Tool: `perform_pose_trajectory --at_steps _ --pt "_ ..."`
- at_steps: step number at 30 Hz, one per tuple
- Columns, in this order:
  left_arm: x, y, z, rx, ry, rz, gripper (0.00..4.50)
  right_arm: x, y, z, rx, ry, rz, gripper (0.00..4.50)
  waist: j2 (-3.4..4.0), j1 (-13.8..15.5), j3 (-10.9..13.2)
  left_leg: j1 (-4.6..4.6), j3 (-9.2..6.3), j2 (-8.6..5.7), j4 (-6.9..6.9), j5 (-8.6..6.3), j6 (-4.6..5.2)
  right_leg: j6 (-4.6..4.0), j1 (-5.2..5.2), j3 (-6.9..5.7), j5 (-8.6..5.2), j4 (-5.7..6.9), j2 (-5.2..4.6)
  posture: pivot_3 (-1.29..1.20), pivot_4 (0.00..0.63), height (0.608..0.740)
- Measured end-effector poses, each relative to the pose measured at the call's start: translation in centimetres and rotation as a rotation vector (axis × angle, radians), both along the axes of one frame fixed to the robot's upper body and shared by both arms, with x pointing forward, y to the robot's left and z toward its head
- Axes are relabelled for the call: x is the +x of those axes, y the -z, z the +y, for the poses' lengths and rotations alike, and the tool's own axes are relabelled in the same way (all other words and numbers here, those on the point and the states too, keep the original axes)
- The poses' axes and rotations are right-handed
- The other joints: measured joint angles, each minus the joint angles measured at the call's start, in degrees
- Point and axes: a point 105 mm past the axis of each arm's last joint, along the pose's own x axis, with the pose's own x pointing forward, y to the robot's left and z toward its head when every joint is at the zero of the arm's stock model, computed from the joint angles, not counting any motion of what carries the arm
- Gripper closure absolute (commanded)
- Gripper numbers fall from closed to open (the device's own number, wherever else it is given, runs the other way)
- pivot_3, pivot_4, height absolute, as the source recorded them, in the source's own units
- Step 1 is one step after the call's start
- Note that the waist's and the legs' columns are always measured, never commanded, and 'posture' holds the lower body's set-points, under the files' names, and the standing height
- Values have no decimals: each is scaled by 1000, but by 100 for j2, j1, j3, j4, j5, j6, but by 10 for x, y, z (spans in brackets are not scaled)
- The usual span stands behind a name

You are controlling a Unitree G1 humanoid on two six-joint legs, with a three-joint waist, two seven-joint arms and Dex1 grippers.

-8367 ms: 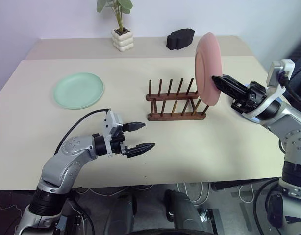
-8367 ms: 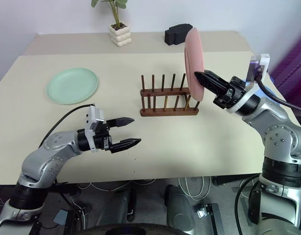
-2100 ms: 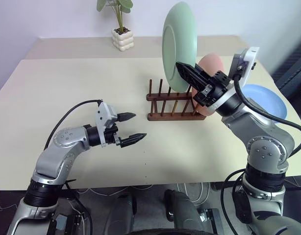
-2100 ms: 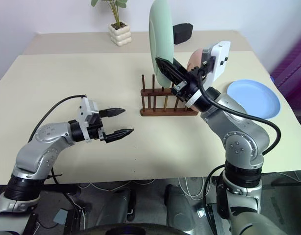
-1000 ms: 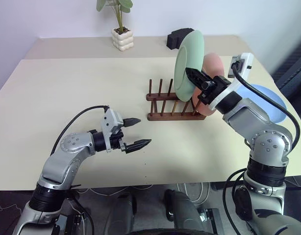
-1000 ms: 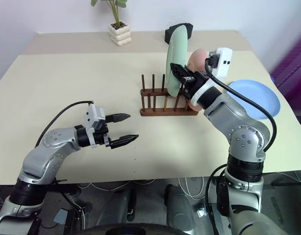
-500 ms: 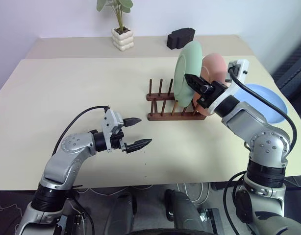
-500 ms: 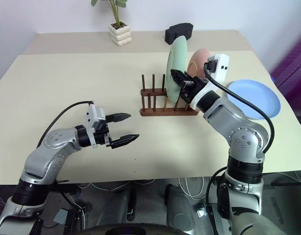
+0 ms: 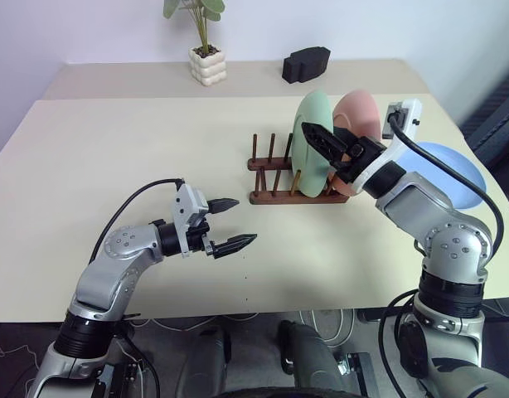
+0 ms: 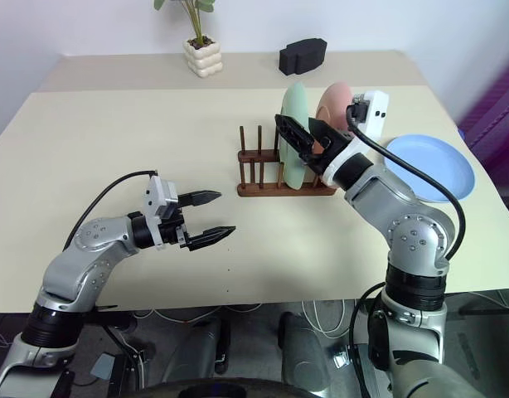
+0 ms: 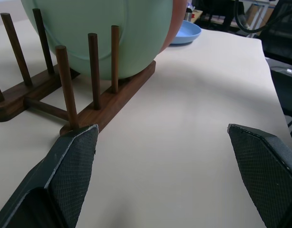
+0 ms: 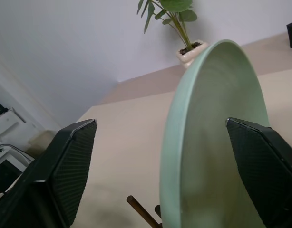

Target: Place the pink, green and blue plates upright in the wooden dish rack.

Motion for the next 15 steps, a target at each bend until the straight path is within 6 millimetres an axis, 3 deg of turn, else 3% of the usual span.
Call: perform_pose_trajectory --at_steps 15 --pt "1 0 -2 -11 1 1 0 -9 -36 -14 -192 50 -158 29 1 8 0 -19 0 -1 3 0 0 0 -16 0 0 -1 0 0 150 740"
